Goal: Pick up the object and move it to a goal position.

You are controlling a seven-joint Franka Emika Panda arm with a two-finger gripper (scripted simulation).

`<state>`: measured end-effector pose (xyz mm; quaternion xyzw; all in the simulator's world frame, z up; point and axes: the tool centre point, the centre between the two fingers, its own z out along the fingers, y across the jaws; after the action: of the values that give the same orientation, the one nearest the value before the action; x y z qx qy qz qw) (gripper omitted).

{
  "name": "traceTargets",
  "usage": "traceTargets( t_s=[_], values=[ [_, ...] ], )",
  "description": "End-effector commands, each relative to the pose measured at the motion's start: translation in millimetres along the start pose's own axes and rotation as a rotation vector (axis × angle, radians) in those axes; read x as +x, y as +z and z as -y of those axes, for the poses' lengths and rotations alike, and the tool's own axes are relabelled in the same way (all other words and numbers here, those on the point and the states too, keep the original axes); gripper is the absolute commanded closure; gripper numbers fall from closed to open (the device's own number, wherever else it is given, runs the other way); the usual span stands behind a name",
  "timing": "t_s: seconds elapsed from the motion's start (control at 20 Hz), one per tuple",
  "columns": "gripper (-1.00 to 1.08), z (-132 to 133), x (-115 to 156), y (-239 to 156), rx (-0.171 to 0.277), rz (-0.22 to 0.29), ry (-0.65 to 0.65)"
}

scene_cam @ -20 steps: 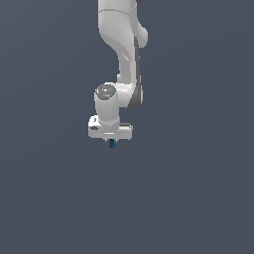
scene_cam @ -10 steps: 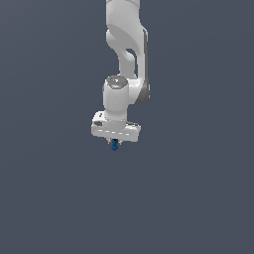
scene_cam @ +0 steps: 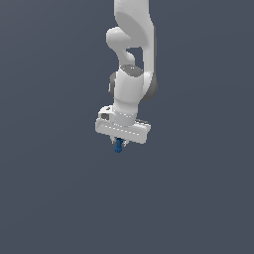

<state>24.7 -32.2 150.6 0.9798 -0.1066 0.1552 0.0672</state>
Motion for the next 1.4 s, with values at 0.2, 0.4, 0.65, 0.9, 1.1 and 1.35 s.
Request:
traceTargets(
  t_s=[0.2,0.4,0.65,0.9,1.1,1.35],
  values=[
    [1.08,14.5,24.4,-26.0,-0.036,-0.082,0.054],
    [1.08,22.9,38.3,-42.1,-0.058,-0.130,0.085],
    [1.08,33.3,54.9,-62.8,-0.086,-0.191,0.124],
    [1.08,43.8,71.1,-84.9,-0.116,-0.253,0.165],
    [1.08,52.6,84.0,-103.9,-0.140,-0.306,0.199],
    [1.08,64.7,100.4,-130.4,-0.174,-0.377,0.245]
  ],
)
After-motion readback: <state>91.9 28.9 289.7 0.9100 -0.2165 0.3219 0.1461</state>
